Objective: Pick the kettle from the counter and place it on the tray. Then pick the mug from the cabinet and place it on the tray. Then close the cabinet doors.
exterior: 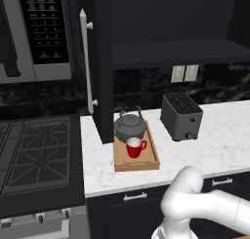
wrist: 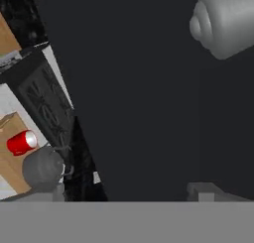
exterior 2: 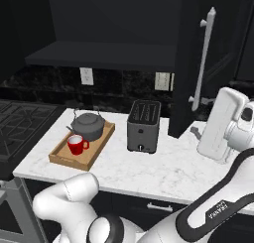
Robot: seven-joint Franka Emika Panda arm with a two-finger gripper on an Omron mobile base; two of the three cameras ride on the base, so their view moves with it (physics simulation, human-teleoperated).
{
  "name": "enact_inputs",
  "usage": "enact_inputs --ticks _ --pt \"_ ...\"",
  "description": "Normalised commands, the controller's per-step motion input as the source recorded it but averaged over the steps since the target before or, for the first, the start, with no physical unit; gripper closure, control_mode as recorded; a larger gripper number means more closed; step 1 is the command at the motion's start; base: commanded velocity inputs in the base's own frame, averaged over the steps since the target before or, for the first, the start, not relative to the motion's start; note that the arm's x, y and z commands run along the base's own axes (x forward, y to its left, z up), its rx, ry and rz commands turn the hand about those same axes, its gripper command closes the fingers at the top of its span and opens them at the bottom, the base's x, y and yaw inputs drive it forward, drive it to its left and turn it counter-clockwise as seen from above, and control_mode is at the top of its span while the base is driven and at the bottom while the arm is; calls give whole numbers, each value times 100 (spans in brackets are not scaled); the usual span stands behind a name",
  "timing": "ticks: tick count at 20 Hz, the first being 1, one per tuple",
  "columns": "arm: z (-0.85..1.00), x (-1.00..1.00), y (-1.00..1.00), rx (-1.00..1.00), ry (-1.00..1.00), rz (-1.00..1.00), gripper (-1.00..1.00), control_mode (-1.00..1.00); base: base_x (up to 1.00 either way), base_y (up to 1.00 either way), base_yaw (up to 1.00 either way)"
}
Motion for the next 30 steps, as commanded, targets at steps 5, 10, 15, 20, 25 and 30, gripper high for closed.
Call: enact_inputs --ticks 5,10,15,20,25,30 --pt "15 35 76 -15 0 0 -100 -100 0 0 0" --pt "12 48 59 -14 0 -5 -100 -100 0 0 0" --pt "9 59 41 -12 0 -11 -100 -100 0 0 0" --pt "10 65 32 -11 0 -14 -100 -100 0 0 0" --pt "9 76 30 -10 0 -16 -100 -100 0 0 0" --pt "2 80 19 -9 0 -15 -100 -100 0 0 0"
